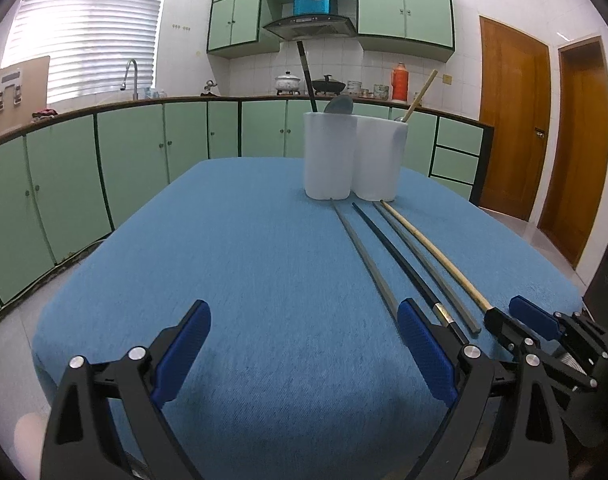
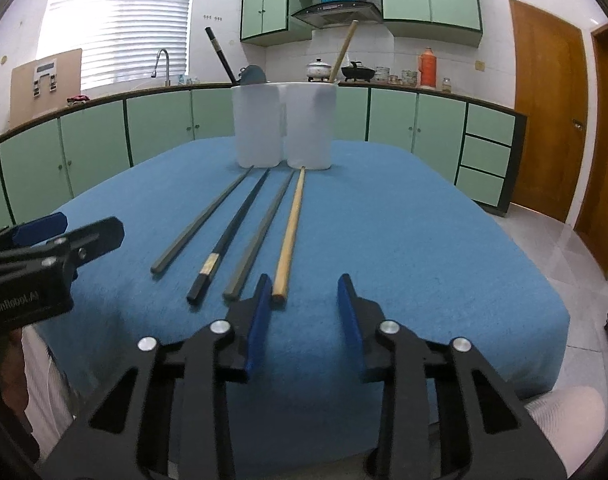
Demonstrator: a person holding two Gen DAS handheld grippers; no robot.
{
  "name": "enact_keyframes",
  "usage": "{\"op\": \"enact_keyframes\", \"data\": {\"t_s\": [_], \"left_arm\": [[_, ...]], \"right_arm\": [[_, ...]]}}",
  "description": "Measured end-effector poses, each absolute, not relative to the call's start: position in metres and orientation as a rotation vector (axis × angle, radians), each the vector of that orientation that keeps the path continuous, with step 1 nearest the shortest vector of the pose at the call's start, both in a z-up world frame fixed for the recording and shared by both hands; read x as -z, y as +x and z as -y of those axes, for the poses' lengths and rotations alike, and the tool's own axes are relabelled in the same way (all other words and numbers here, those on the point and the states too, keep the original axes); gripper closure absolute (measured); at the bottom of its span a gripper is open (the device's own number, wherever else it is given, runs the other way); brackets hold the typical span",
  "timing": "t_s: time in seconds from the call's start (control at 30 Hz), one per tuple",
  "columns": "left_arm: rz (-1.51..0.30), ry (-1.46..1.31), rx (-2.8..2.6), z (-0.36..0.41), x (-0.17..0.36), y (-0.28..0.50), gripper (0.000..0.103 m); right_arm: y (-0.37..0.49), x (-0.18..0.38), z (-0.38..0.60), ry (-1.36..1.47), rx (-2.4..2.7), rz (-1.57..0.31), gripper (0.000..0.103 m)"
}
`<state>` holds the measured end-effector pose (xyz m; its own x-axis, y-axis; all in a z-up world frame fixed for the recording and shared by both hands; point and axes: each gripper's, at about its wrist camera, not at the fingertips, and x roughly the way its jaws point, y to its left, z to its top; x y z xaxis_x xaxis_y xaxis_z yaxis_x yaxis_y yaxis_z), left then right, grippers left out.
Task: Organize utensils
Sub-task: 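Withdraw both open tools from the holder back to the remaining chopsticks, then grasp the wooden chopstick with the right tool while the left tool grasps a grey chopstick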
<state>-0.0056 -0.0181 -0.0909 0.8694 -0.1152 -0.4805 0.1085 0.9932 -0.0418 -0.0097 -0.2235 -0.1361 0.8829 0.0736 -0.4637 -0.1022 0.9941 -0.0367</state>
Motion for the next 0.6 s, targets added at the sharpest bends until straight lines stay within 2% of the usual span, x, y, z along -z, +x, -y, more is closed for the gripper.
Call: {"op": "enact_keyframes", "data": {"t_s": [0.13,0.23,0.43,0.6], "left_arm": [[-0.506,-0.015,0.116,0.018,0.090,-0.004,0.011],[-0.510,-0.016,0.117,0.017,0.093,-0.004,0.011],[-0.515,-0.025,0.116,0.017,0.095,-0.004,0.011],[-0.516,-0.026,0.123,0.020,0.096,-0.005,0.011]], "right_arm": [[-0.012,0.135,0.219,-0.077,-0.095,-0.471,0.072],[-0.010,0.135,0.217,-0.077,-0.100,-0.474,0.076],[-0.008,0.135,0.213,-0.092,-0.110,-0.471,0.084],[-0.008,0.135,0.209,-0.102,-0.115,-0.465,0.097]]}}
